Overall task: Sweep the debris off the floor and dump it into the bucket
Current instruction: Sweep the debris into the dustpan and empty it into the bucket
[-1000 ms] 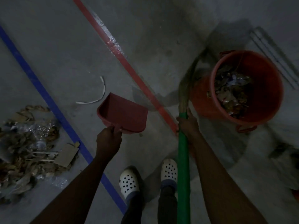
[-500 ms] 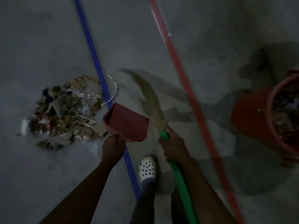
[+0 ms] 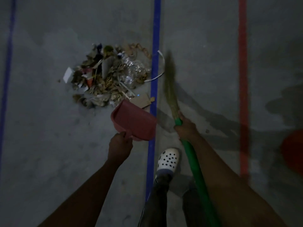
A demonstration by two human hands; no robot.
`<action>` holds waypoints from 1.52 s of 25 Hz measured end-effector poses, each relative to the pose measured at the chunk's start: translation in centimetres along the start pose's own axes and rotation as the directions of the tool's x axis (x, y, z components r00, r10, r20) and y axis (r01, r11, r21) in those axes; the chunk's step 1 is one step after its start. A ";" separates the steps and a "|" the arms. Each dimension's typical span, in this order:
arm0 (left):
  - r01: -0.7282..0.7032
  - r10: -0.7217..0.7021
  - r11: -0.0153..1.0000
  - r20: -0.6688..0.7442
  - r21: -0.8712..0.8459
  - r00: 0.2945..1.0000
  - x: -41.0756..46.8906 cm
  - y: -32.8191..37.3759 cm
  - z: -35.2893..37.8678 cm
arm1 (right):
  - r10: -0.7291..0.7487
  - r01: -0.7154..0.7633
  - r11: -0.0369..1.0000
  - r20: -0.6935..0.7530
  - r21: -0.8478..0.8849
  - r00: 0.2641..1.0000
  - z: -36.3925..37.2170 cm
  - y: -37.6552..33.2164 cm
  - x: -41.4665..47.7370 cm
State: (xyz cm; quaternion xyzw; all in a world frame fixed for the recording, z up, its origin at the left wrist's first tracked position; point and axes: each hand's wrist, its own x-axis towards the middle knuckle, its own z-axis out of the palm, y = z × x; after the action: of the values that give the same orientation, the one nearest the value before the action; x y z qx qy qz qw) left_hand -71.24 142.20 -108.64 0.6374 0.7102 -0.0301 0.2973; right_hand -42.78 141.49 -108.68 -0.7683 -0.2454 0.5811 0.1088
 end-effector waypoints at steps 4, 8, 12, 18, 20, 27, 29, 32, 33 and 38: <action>0.084 -0.086 0.995 -0.025 -0.058 0.996 -4.8 -3.6 -3.0 | -0.061 0.061 0.998 0.029 -0.010 0.998 5.4 -1.5 -8.5; 0.213 -0.221 0.968 -0.050 -0.135 0.974 -9.5 -4.4 -6.2 | -0.098 0.097 0.995 -0.015 -0.023 0.995 5.2 -0.9 -18.5; 0.317 -0.339 0.904 -0.028 -0.286 0.940 -14.2 -4.1 -7.0 | -0.061 0.061 0.997 0.006 -0.049 0.998 3.2 -1.3 -22.9; 0.382 -0.408 0.859 -0.005 -0.340 0.913 -16.4 -6.5 1.2 | -0.120 0.121 0.980 0.017 -0.157 0.993 4.7 1.0 -16.8; 0.380 -0.403 0.854 0.010 -0.356 0.915 -16.3 -8.1 6.6 | -0.129 0.128 0.977 0.006 -0.171 0.992 6.6 3.6 -12.6; 0.327 -0.347 0.879 0.003 -0.348 0.938 -13.8 -14.1 19.8 | -0.171 0.161 0.976 -0.057 -0.148 0.984 14.2 13.3 -3.0; 0.255 -0.307 0.897 -0.092 -0.362 0.947 -11.4 -15.3 20.8 | -0.190 0.181 0.974 -0.052 -0.139 0.980 15.9 14.7 -1.2; 0.186 -0.265 0.927 -0.220 -0.325 0.939 -5.7 -17.1 21.4 | -0.248 0.240 0.962 -0.047 -0.129 0.968 18.2 16.1 1.8; 0.175 -0.259 0.934 -0.251 -0.312 0.933 -3.4 -17.8 21.3 | -0.275 0.267 0.954 -0.044 -0.136 0.960 18.8 16.3 2.9; 0.113 -0.167 0.980 -0.360 -0.166 0.918 6.7 -20.8 19.6 | -0.421 0.412 0.902 -0.049 -0.130 0.906 21.7 16.3 9.0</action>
State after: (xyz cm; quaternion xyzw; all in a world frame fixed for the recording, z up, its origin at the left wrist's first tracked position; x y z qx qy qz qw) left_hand -82.98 136.04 -134.84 0.5561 0.7979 0.1207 0.1987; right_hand -57.35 129.52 -130.11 -0.7244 -0.4331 0.4996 0.1949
